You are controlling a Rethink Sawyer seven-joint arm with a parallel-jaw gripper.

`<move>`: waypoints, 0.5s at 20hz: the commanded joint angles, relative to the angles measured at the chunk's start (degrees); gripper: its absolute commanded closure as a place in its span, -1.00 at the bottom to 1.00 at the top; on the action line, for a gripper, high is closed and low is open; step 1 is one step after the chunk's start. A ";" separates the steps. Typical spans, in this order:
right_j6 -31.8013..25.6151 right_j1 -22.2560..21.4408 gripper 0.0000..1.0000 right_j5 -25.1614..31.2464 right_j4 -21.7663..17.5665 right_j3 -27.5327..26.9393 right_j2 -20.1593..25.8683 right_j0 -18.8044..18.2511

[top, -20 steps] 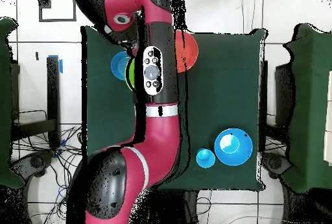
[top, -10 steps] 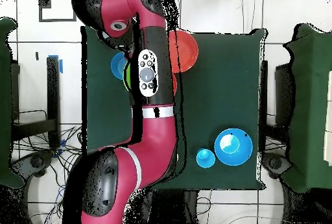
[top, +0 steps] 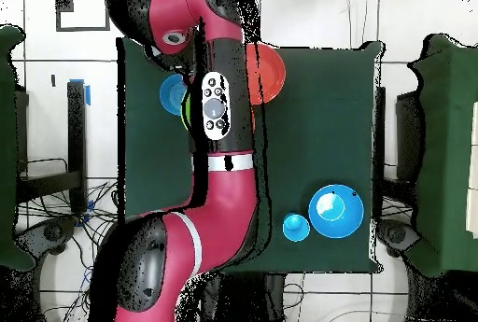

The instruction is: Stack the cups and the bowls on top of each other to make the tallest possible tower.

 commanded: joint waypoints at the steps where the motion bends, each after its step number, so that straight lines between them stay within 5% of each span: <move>1: 10.45 0.87 1.00 -0.73 -0.35 2.54 -2.01 1.10; 10: 14.03 0.13 1.00 -1.91 6.72 6.24 -6.47 1.09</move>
